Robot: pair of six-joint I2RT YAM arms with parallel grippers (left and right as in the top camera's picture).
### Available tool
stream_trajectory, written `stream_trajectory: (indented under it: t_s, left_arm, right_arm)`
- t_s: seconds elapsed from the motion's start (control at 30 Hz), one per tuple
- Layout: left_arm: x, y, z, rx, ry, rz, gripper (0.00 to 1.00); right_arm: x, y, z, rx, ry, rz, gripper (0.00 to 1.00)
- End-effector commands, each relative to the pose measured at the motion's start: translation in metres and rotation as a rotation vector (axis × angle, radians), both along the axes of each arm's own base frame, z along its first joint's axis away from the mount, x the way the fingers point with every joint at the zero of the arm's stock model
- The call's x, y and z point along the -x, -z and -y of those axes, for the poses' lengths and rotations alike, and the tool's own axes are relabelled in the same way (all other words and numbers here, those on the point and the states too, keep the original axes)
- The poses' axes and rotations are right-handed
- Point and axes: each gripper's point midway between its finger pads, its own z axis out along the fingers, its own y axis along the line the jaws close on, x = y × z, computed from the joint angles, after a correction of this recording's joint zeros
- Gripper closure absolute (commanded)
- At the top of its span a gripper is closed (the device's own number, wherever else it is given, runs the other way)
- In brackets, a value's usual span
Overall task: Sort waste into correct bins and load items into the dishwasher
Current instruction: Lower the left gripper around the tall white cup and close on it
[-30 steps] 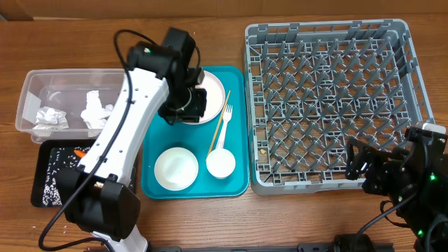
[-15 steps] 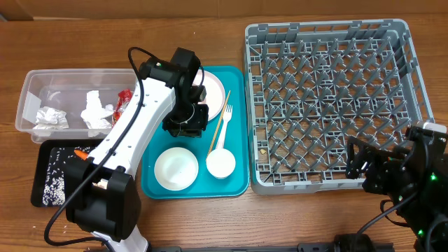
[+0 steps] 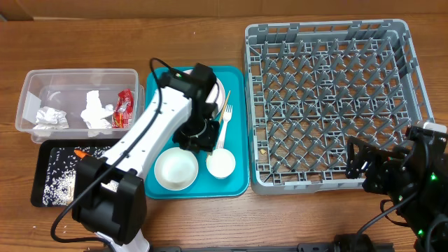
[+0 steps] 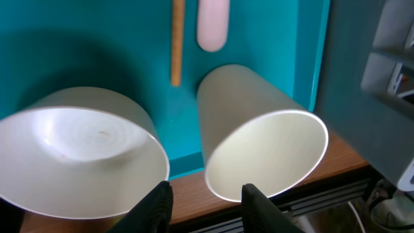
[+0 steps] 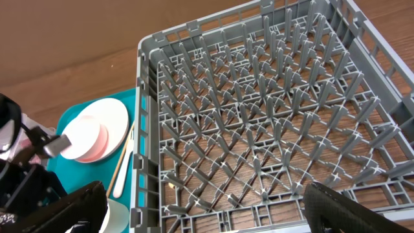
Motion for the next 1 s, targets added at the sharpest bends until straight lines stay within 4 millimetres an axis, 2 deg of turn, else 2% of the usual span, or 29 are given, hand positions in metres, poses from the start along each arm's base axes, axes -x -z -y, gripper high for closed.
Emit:
stream_trajectory:
  t_s: [0.0,0.27,0.57,0.73,0.97]
  left_arm:
    - [0.008,0.001,0.006,-0.005,0.034,0.003,0.62]
    - [0.016,0.013,0.007,-0.018,0.027,-0.015,0.69]
    - [0.015,0.032,0.008,-0.017,-0.008,-0.005,0.67]
    - [0.015,0.034,0.008,-0.016,-0.009,-0.003,0.68]
    - [0.014,0.034,0.008,-0.015,-0.013,0.002,0.74]
  right_arm:
    - [-0.002,-0.008,-0.001,-0.002,-0.005,0.021,0.00]
    - [-0.005,-0.005,-0.001,-0.002,-0.005,0.003,0.00]
    - [-0.005,-0.004,-0.001,-0.002,-0.005,0.002,0.00]
    - [-0.005,-0.004,-0.001,-0.002,-0.005,0.003,0.00]
    - [-0.005,-0.004,-0.001,-0.002,-0.005,0.002,0.00]
